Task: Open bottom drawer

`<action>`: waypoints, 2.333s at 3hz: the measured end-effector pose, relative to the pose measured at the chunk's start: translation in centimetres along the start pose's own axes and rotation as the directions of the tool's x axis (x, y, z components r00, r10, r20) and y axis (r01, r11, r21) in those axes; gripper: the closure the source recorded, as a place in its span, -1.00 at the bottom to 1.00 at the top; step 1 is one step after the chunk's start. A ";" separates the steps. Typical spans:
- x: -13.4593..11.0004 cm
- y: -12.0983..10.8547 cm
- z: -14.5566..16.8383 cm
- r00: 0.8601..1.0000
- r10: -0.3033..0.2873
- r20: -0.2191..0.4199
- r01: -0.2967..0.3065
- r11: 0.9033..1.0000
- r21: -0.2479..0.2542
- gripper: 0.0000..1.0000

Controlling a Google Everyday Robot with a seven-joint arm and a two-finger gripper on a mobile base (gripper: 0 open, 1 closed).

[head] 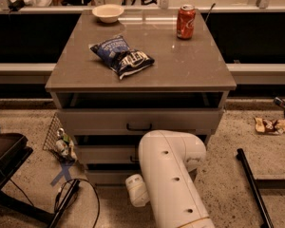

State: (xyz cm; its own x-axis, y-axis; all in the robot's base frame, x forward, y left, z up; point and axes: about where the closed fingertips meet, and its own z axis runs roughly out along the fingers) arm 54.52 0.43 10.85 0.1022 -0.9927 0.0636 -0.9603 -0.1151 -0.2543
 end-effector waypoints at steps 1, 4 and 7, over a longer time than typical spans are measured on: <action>0.0 0.1 0.1 1.000 0.000 -0.001 0.000 1.000 -0.001 0.28; 0.5 3.3 -2.8 0.999 0.023 -0.033 -0.024 1.000 -0.013 1.00; 1.8 7.9 -5.2 0.997 0.053 -0.064 -0.058 0.996 -0.069 1.00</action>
Offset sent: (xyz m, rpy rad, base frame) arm -0.0007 -0.0005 -0.0008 -0.0007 0.0012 -0.0002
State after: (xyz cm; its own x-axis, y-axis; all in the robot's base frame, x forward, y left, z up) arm 45.81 -2.05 14.00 0.0339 -0.9932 0.1114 -0.9802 -0.0548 -0.1904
